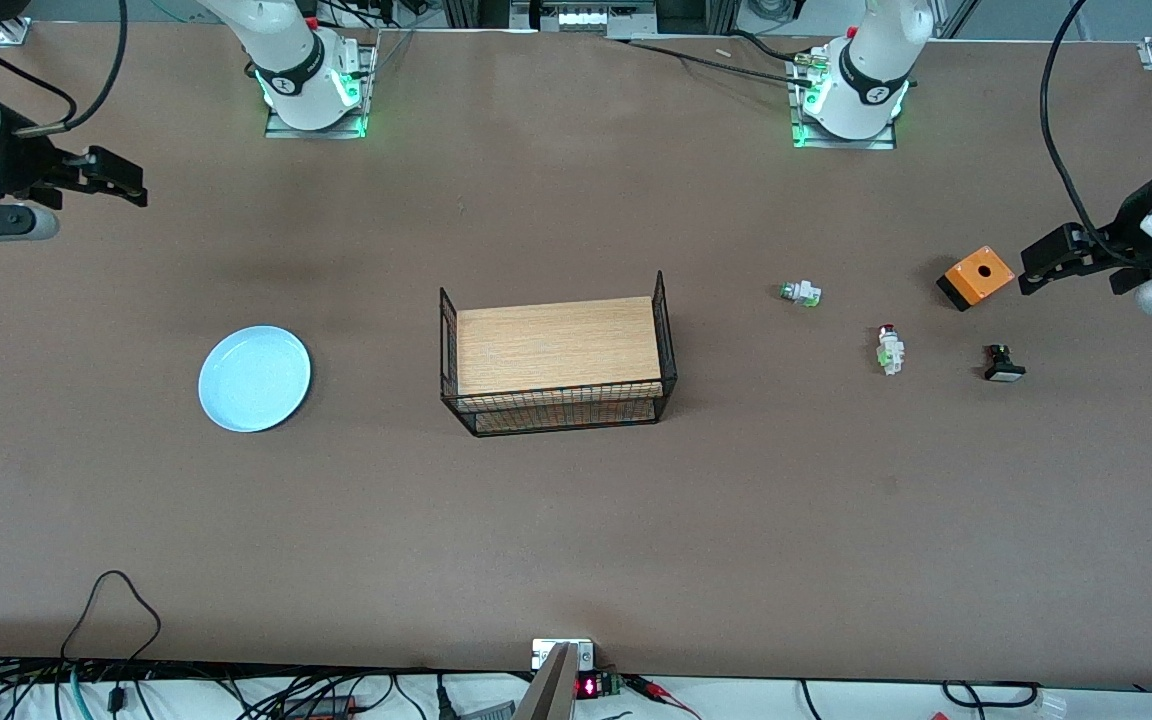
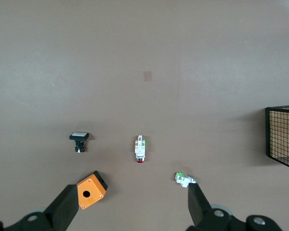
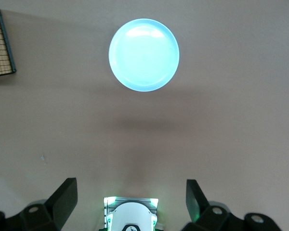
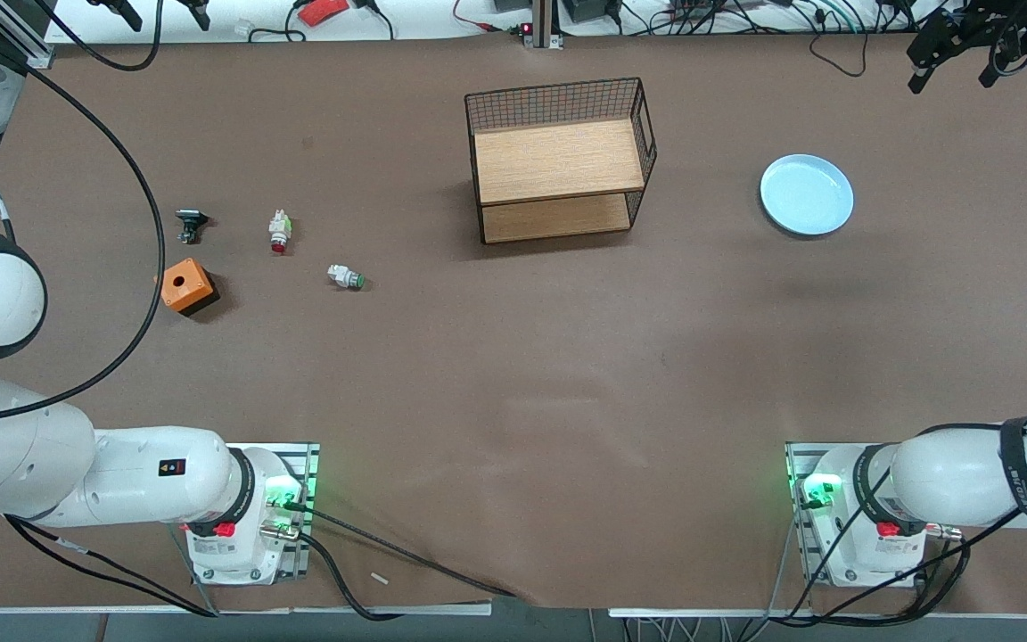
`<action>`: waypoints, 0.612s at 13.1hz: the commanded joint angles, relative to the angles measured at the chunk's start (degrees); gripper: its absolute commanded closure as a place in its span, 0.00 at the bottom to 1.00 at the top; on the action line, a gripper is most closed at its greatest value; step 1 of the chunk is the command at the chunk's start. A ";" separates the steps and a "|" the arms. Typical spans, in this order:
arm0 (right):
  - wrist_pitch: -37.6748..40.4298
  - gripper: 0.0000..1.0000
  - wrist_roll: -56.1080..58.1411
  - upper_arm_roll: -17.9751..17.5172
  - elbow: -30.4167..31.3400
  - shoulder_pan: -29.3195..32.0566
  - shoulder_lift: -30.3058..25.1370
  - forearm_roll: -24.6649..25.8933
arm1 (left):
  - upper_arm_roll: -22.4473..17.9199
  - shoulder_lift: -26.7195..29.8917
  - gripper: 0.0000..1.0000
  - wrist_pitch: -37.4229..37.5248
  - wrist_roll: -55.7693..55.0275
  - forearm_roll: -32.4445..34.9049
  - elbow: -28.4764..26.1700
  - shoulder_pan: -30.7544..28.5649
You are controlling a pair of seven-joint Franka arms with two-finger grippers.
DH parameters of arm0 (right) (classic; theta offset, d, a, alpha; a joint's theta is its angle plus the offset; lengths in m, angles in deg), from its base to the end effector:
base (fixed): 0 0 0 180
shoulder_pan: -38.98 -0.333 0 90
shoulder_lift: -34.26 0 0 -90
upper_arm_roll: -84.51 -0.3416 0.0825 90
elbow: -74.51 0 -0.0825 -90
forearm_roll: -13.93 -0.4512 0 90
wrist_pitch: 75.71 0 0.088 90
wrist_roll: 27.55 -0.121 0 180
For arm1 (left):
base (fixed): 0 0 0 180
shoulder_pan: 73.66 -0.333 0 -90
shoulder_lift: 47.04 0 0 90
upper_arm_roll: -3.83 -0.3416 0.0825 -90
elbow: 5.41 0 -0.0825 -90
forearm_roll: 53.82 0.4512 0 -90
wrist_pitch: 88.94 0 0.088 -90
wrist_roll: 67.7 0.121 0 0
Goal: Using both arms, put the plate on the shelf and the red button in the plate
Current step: 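Move the right gripper toward the blue plate while the left gripper approaches the button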
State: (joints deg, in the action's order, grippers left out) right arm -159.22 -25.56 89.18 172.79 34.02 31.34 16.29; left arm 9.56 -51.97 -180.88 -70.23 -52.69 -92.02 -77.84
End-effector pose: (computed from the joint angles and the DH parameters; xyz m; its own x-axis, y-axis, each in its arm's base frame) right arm 0.5833 -0.0034 0.5818 0.9778 0.0360 -0.2066 0.0430 -0.9986 0.0297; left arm 0.6534 -0.0127 0.6165 0.9998 0.0169 0.0079 0.0169 -0.9998 -0.0108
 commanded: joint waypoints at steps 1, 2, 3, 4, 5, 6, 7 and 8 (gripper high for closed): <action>0.37 0.00 0.38 -0.28 -2.03 1.17 2.21 -0.60 | -0.02 0.36 0.00 1.41 0.68 0.18 0.74 -0.13; 0.28 0.00 0.03 -0.28 -2.56 1.35 3.35 -0.69 | -0.02 0.27 0.00 1.32 0.77 0.18 0.83 -0.13; 0.19 0.00 -0.32 -0.28 -3.35 1.70 4.58 -0.69 | -0.02 0.27 0.00 1.32 0.59 0.18 0.83 -0.13; 0.19 0.00 -0.24 -0.19 -3.97 1.70 6.25 -0.25 | -0.02 0.27 0.00 1.41 0.50 0.18 0.74 -0.13; 0.63 0.00 -0.15 0.07 -4.59 1.96 7.66 -0.08 | -0.11 0.18 0.00 1.58 0.42 0.18 0.48 -0.30; 0.72 0.00 -0.06 0.07 -5.64 2.31 8.63 -0.16 | -0.11 -0.25 0.00 1.93 0.59 0.18 0.22 -0.56; 0.55 0.00 -0.24 0.16 -5.99 2.41 9.42 -0.16 | -0.11 -1.74 0.00 2.02 0.50 0.18 0.74 -0.56; -0.15 0.00 -0.33 0.16 -6.00 2.49 10.47 0.01 | -0.11 -2.01 0.00 1.76 0.50 0.27 0.74 -0.56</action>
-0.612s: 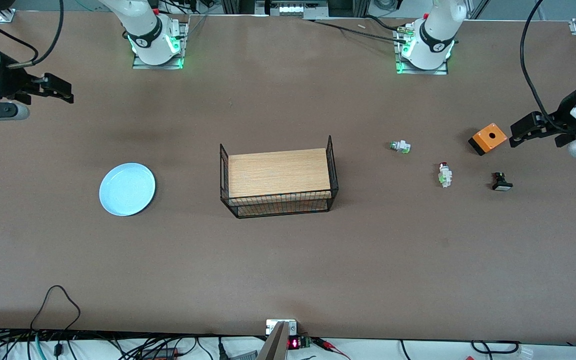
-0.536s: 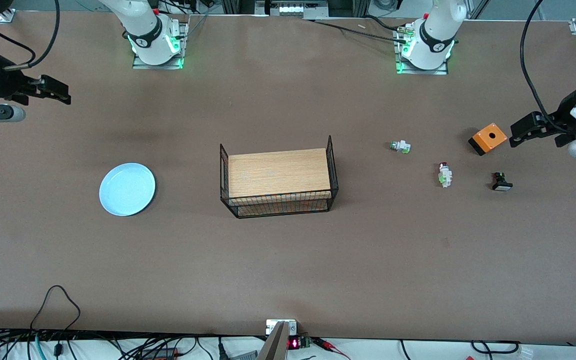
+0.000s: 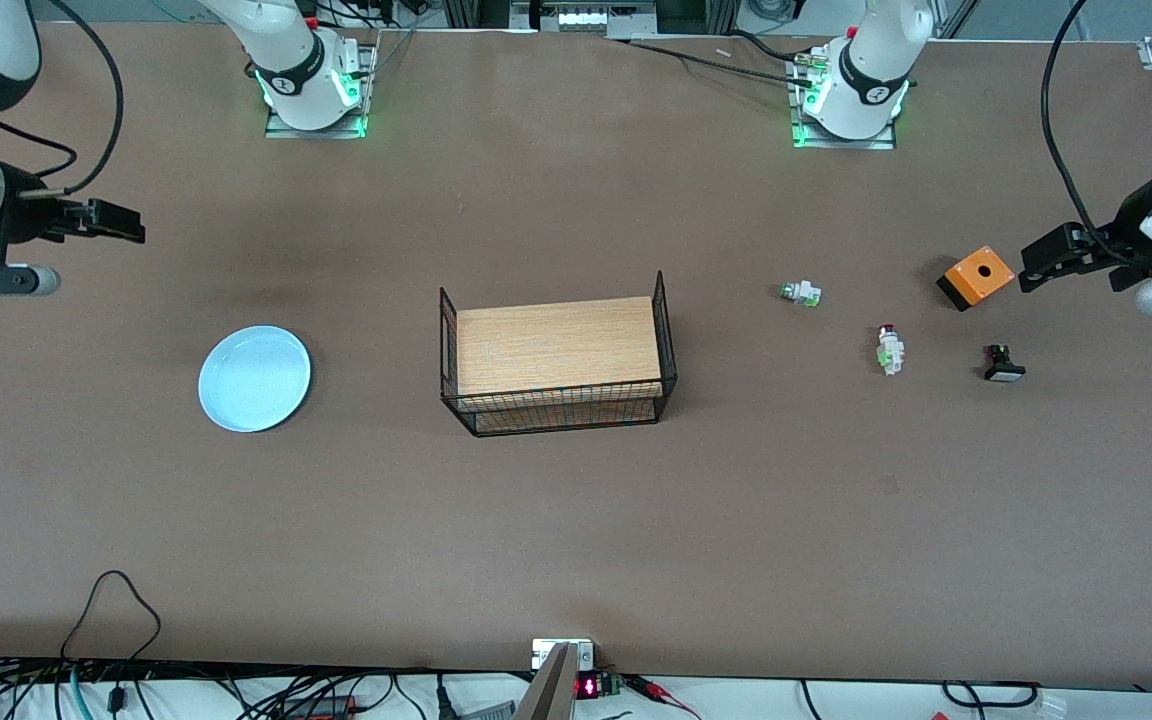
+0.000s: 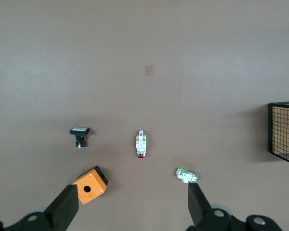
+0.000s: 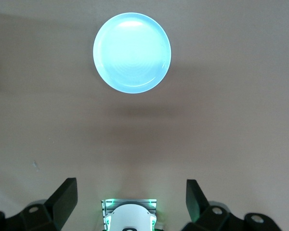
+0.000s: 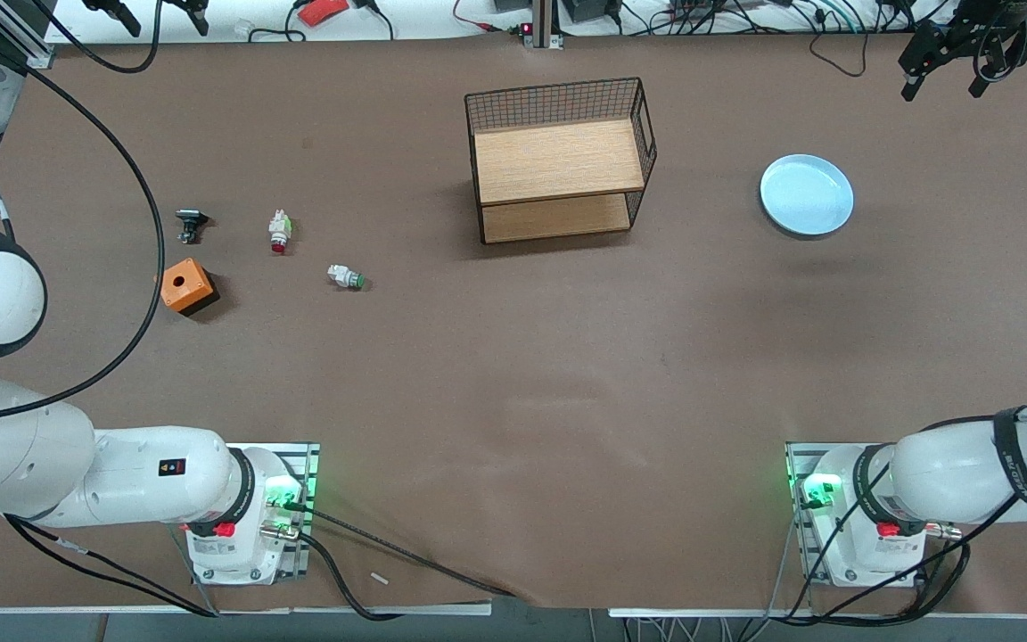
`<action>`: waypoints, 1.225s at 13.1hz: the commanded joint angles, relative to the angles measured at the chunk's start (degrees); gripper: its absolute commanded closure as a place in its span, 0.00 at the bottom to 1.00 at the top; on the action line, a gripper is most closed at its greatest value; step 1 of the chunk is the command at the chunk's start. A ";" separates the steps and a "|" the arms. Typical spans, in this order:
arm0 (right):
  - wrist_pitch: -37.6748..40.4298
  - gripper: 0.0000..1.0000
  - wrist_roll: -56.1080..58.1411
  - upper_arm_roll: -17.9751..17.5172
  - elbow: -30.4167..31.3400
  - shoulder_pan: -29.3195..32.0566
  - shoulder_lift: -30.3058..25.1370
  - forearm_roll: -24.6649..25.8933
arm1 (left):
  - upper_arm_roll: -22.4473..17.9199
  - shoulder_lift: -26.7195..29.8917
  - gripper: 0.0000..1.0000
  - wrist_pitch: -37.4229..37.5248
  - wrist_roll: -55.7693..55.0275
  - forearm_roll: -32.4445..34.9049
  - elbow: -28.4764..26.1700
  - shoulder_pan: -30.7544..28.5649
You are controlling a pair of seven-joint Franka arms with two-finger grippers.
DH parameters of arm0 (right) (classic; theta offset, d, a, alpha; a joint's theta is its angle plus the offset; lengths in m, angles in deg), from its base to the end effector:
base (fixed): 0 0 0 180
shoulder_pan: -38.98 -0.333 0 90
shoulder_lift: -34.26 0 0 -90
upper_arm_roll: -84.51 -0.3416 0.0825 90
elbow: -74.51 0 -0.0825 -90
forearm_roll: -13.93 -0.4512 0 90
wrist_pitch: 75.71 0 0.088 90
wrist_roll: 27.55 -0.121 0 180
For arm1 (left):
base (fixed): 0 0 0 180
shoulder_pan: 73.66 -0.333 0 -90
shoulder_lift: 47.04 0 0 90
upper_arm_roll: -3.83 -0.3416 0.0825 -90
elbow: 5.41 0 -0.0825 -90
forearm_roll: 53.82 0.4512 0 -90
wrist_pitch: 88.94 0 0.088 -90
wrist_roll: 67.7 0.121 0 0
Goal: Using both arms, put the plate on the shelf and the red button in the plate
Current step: 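Move the right gripper toward the blue plate while the left gripper approaches the button, then grasp the blue plate rim with the right gripper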
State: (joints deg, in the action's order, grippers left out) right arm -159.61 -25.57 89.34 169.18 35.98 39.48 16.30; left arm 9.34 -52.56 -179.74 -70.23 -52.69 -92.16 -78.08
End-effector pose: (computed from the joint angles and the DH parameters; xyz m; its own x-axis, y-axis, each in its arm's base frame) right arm 0.6227 -0.0235 0.5292 0.9610 -0.0023 -0.2765 0.0087 -0.9992 0.0389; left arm 0.6538 -0.0073 0.6067 0.9994 0.0251 -0.0247 0.0248 -0.9996 -0.0116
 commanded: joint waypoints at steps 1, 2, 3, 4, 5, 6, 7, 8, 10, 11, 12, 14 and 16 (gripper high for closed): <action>0.14 0.00 -0.31 0.18 -3.26 1.32 4.68 -0.25 | 0.02 -1.42 0.00 0.54 0.59 0.27 0.88 -0.51; 0.14 0.00 -0.40 0.27 -4.92 2.29 7.40 -0.52 | 0.02 -1.68 0.00 0.54 0.51 0.27 0.80 -0.34; 0.14 0.00 -0.14 0.27 -6.94 2.64 9.96 -0.52 | 0.11 -2.12 0.00 0.89 0.50 0.27 0.80 0.10; 0.23 0.00 0.30 0.27 -8.18 3.08 11.46 -0.61 | 0.20 -2.38 0.00 1.24 0.50 0.27 0.10 0.19; 0.23 0.00 0.30 0.27 -8.71 3.09 12.00 -0.69 | 0.20 -3.78 0.00 3.42 0.42 0.45 0.18 0.89; 0.14 0.00 0.56 0.27 -8.72 3.09 12.26 -0.69 | 0.20 -4.75 0.00 5.27 0.33 0.54 0.18 1.33; -0.29 0.00 0.57 0.27 -8.72 3.09 13.05 -0.69 | 0.20 -7.46 0.00 5.20 0.42 1.06 0.35 1.68; -1.17 0.00 0.65 0.18 -8.72 3.09 15.06 -0.78 | 0.29 -9.31 0.00 4.68 0.42 1.06 0.62 1.95; -5.19 0.00 3.27 0.18 -8.81 3.09 19.10 -0.78 | 0.29 -10.29 0.00 2.91 0.42 0.63 0.53 2.22; -7.92 0.00 4.68 0.09 -8.81 2.91 21.30 -0.87 | 0.20 -11.69 0.00 3.00 0.24 0.89 0.44 2.48; -10.73 0.00 5.92 0.00 -8.81 2.91 23.93 -0.87 | 0.20 -12.23 0.00 3.00 0.24 1.06 0.44 2.74; -16.62 0.00 7.94 0.00 -8.81 3.09 28.95 -0.87 | 0.20 -12.32 0.00 3.26 1.29 1.06 0.53 3.09; -21.11 0.00 8.83 -0.08 -8.81 3.09 32.03 -0.87 | 0.11 -12.41 0.00 3.09 1.21 0.54 0.97 3.01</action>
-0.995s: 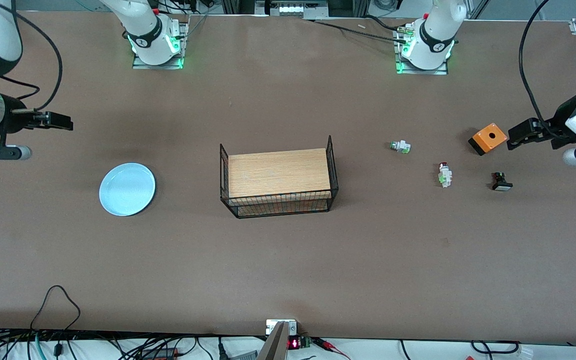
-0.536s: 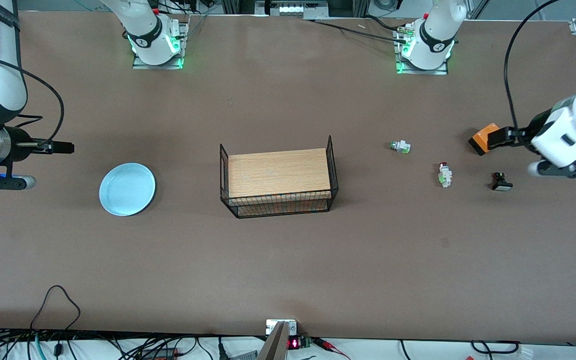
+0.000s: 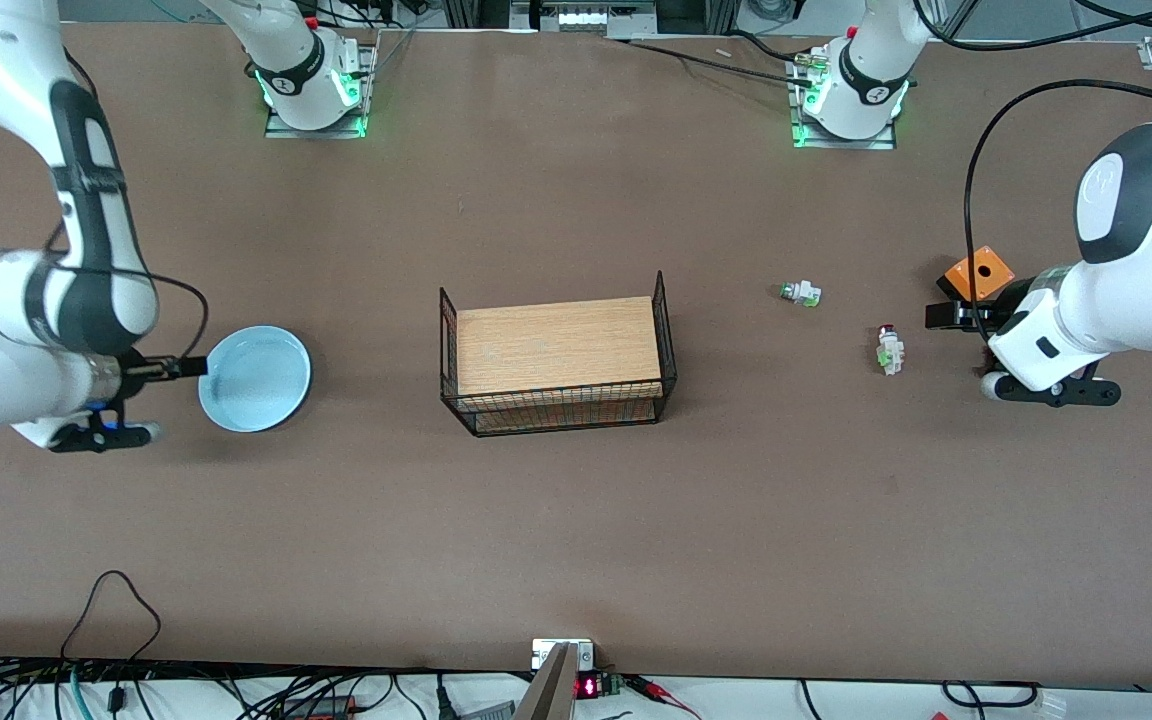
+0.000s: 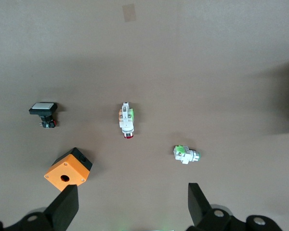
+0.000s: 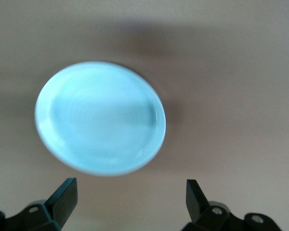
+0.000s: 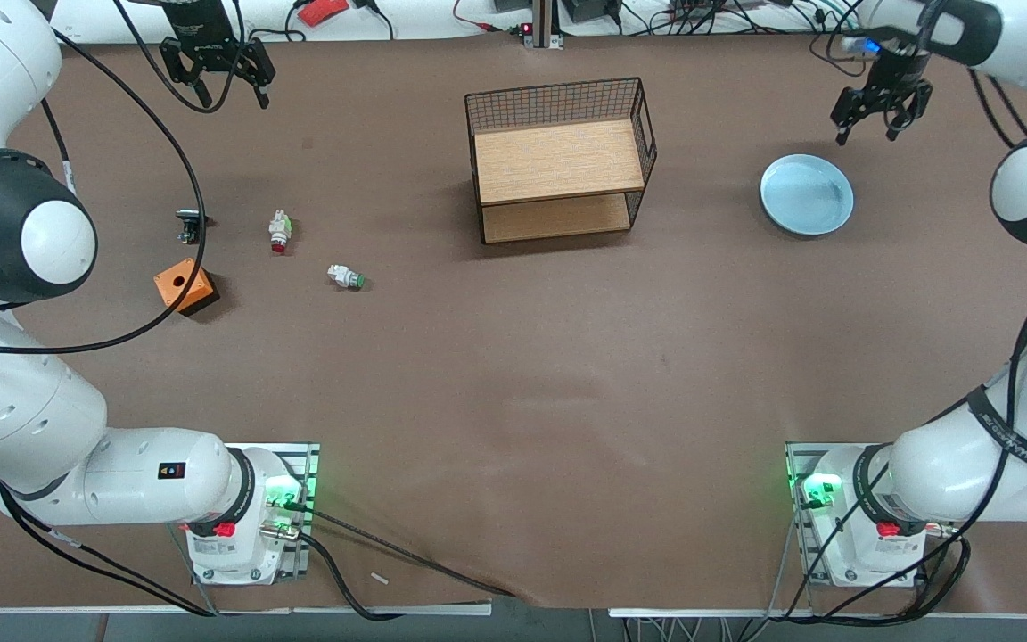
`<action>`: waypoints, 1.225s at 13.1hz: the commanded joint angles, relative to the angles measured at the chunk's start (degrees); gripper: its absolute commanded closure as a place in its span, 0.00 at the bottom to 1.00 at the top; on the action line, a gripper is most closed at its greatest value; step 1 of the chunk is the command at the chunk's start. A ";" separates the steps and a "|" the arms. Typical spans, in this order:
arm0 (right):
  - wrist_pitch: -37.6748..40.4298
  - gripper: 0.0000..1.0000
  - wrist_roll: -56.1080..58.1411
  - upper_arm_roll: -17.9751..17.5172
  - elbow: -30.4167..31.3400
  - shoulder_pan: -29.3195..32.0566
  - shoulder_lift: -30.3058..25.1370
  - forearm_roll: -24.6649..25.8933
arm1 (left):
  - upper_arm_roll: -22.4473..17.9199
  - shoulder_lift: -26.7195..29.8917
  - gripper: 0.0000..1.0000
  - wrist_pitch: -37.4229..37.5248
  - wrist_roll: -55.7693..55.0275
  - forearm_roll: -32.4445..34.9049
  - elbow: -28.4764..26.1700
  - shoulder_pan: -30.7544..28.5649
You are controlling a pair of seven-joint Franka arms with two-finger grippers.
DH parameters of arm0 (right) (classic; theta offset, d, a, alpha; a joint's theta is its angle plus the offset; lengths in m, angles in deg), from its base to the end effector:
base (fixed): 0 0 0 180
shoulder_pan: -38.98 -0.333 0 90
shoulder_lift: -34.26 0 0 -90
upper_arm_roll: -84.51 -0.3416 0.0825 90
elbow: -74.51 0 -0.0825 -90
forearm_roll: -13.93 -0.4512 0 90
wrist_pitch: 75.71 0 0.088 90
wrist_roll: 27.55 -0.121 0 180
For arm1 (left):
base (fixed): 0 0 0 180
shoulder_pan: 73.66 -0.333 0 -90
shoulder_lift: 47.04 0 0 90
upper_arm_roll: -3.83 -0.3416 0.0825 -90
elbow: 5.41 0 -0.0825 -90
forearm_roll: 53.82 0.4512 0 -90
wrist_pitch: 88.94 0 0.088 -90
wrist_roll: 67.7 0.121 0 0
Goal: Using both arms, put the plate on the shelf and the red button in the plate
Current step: 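Grasp the blue plate rim with the right gripper, then grasp the red button with the left gripper while the right gripper lifts the plate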
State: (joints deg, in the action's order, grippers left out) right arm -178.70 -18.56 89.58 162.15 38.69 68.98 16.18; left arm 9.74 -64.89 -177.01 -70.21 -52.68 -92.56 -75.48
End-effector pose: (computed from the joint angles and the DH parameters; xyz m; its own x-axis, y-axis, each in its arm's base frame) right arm 0.7285 -0.0573 0.2533 0.9369 0.0848 -0.3391 0.1011 -0.9944 0.0308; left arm 0.6881 -0.0394 0.4553 0.9567 -0.0283 -0.2899 -0.0296 -0.9996 -0.0004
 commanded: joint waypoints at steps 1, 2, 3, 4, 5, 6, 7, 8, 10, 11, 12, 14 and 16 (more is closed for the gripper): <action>-4.04 0.00 1.81 -0.33 -1.68 0.37 3.94 -0.76 | -0.29 -0.17 0.00 0.35 1.19 0.96 1.46 0.41; -6.24 0.00 1.90 -0.42 -1.77 0.37 5.34 -0.84 | -0.29 -0.17 0.00 0.35 1.19 1.06 1.55 0.41; -7.65 0.00 1.90 -0.42 -1.68 0.37 6.05 -0.76 | -0.20 -0.25 0.00 0.35 1.10 1.06 1.55 0.41; -8.36 0.02 1.90 -0.33 -1.68 0.37 6.32 -0.67 | -0.20 -0.34 0.00 0.52 1.01 0.97 1.55 0.41; -8.45 0.04 1.90 -0.33 -1.68 0.37 6.50 -0.58 | -0.20 -0.43 0.00 1.57 1.54 0.97 0.94 0.33; -8.72 0.07 2.07 -0.33 -1.68 0.37 7.72 -0.23 | -0.20 -0.78 0.00 1.75 1.89 0.71 0.32 -0.37; -9.07 0.07 2.69 -0.33 -1.68 0.37 8.60 -0.23 | -0.20 -0.96 0.00 1.32 2.24 0.36 -0.55 -0.81; -9.59 0.07 3.04 -0.33 -1.68 0.37 8.70 -0.32 | -0.20 -0.70 0.00 -0.25 2.42 0.35 -2.13 -0.99; -11.87 0.07 3.22 -0.33 -1.60 0.37 9.83 -0.14 | -0.29 1.49 0.00 -7.00 2.42 0.62 -8.61 -1.08; -12.49 0.07 3.74 -0.33 -1.60 0.46 9.93 -0.23 | -0.29 3.07 0.00 -11.30 2.42 0.79 -12.82 -1.08; -12.58 0.07 4.36 -0.33 -1.60 0.37 9.93 -0.23 | -0.29 4.83 0.00 -15.52 2.42 0.71 -17.65 -1.17; -12.59 0.13 4.36 -0.33 -1.60 0.37 10.28 -0.06 | -0.37 7.65 0.00 -23.35 2.33 0.79 -26.19 -1.52; -11.97 0.47 4.27 -0.33 -1.51 0.55 10.37 -0.05 | -0.38 7.57 0.00 -29.15 2.42 0.79 -31.12 -3.18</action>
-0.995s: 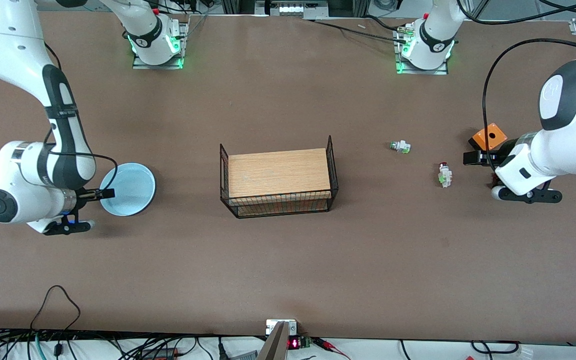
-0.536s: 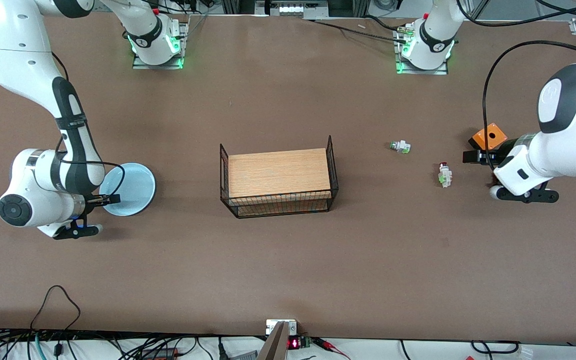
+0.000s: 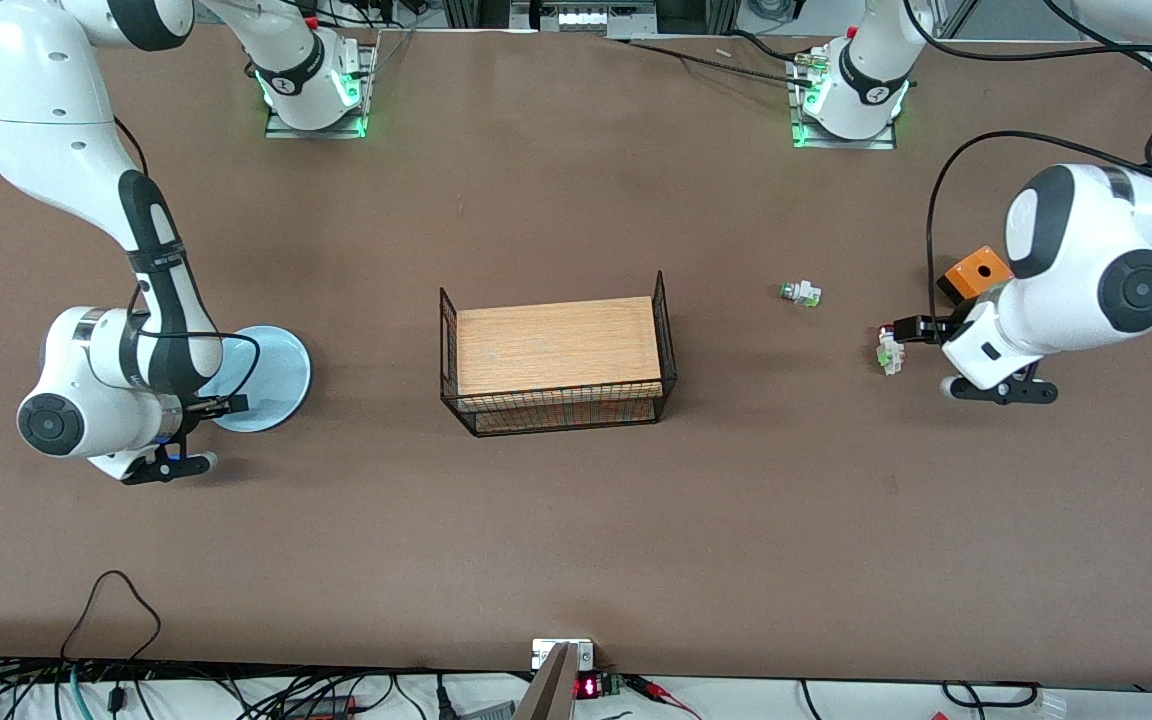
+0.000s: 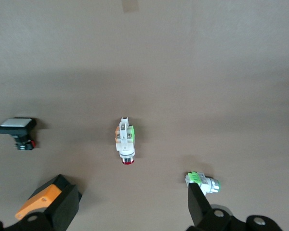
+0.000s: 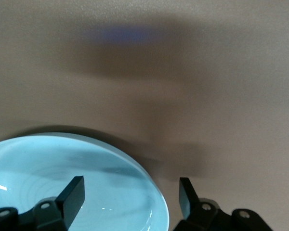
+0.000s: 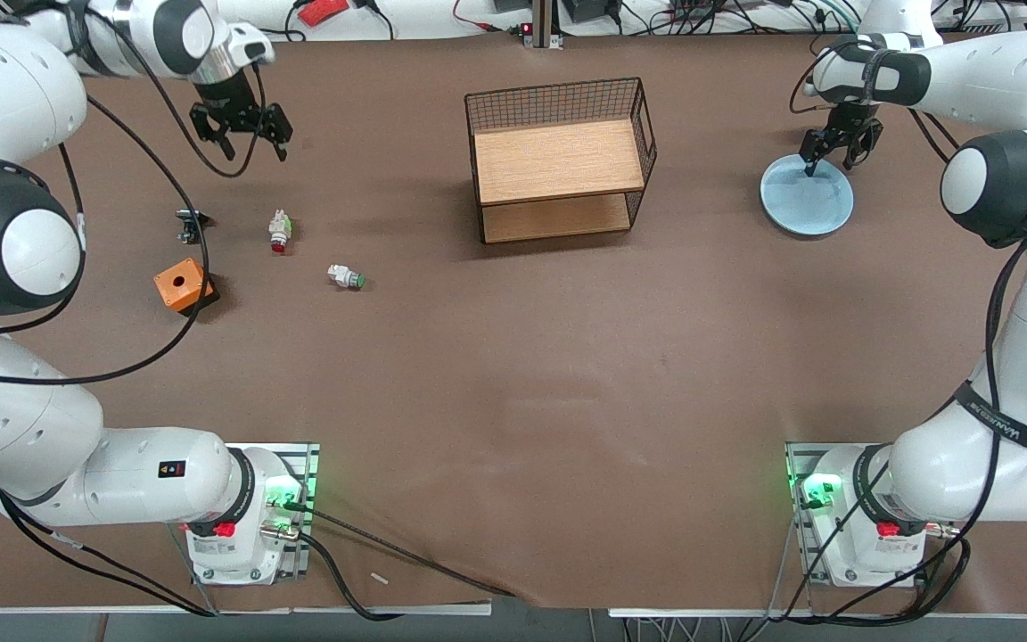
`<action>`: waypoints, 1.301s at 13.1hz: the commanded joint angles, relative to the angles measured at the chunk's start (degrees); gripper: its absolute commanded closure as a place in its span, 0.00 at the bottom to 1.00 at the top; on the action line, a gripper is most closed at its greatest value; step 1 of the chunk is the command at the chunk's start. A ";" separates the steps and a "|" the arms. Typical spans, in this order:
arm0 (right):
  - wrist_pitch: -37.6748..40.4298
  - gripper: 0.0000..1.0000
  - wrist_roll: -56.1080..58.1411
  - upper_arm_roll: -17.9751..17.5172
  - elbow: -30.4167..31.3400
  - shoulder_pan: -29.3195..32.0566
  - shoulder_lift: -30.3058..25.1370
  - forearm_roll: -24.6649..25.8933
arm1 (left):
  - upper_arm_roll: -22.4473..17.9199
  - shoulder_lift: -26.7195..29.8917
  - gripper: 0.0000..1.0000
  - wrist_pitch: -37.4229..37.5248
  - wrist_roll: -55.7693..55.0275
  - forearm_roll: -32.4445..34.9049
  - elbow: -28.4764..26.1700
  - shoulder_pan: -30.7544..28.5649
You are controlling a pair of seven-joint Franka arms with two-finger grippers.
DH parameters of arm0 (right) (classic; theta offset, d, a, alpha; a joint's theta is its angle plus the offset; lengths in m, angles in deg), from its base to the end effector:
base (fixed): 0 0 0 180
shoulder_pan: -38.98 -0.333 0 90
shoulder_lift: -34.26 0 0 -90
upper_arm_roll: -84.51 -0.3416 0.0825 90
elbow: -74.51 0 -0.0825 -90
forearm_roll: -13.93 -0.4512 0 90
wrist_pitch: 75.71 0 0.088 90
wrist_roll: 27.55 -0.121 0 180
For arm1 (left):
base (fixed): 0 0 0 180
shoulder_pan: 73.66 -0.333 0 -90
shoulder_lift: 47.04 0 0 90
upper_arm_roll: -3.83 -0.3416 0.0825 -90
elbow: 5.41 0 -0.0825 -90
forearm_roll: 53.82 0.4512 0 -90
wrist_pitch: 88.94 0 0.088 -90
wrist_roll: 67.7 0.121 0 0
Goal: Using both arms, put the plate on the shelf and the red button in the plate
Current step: 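Grasp the red button with the left gripper while the right gripper lifts the plate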
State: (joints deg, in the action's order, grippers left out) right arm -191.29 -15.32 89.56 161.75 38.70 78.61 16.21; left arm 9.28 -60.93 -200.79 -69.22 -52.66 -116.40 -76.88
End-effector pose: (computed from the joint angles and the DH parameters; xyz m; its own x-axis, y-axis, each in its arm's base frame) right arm 0.7395 -0.0577 0.1432 0.9448 0.1564 -0.2878 0.1724 -0.9845 0.0310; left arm 0.6375 -0.0218 0.3174 0.9743 -0.0214 -0.2244 -0.0219 -0.9998 0.0002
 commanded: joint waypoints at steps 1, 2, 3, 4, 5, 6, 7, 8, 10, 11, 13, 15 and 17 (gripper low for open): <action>0.79 0.58 0.52 -0.31 -0.77 0.80 0.74 -0.16 | 0.09 3.17 0.00 -9.75 1.52 0.77 -10.27 -2.31; 1.05 0.63 0.60 -0.31 -0.59 1.06 0.74 -0.25 | 0.09 2.56 0.00 -14.49 1.87 0.86 -13.17 -3.02; 1.66 0.73 0.77 -0.31 -0.50 1.32 1.00 -0.34 | 0.09 1.07 0.00 -18.98 2.83 0.86 -15.29 -3.89; 2.80 0.86 0.86 -0.31 -0.59 1.85 1.00 -0.43 | 0.09 -0.34 0.00 -21.11 3.27 0.86 -16.00 -4.08; 4.47 0.96 0.86 -0.31 -0.59 1.94 1.00 -0.60 | 0.09 -1.31 0.00 -21.92 3.19 0.77 -16.10 -4.25; 5.53 0.99 0.86 -0.31 -0.68 1.94 1.00 -0.61 | 0.17 -1.75 0.00 -22.01 3.19 0.68 -16.18 -4.25; 5.80 1.00 1.04 -0.31 -0.68 2.12 0.83 -0.69 | 0.18 -1.93 0.00 -22.10 3.19 0.68 -16.79 -4.25; 6.15 1.00 1.04 -0.22 -0.68 2.38 0.74 -0.69 | 0.26 -2.37 0.00 -22.97 3.19 0.68 -16.97 -4.17; 9.47 1.00 0.95 -0.22 -1.38 2.47 0.21 -0.69 | 0.26 -5.00 0.00 -24.38 3.36 0.77 -16.98 -4.08; 11.58 1.00 0.78 -0.22 -1.47 2.47 -0.14 -0.61 | 0.26 -6.05 0.00 -25.86 3.36 0.68 -16.98 -3.64; 14.49 1.00 0.69 -0.13 -3.22 2.21 -0.67 -0.61 | 0.26 -7.55 0.00 -27.89 3.28 0.68 -16.98 -3.55; 20.27 1.00 0.51 -0.05 -6.46 2.21 -0.76 -0.52 | 0.26 -9.13 0.00 -28.69 3.36 0.77 -16.80 -3.55; 27.04 1.00 0.42 0.04 -10.24 2.21 -1.10 -0.34 | 0.26 -10.45 0.00 -28.95 3.36 0.77 -16.45 -3.46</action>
State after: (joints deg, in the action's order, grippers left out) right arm -170.18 -14.81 89.69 155.03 40.56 78.03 16.02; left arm 9.58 -70.22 -228.93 -66.66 -52.62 -133.32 -80.51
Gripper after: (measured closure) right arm 0.974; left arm 0.000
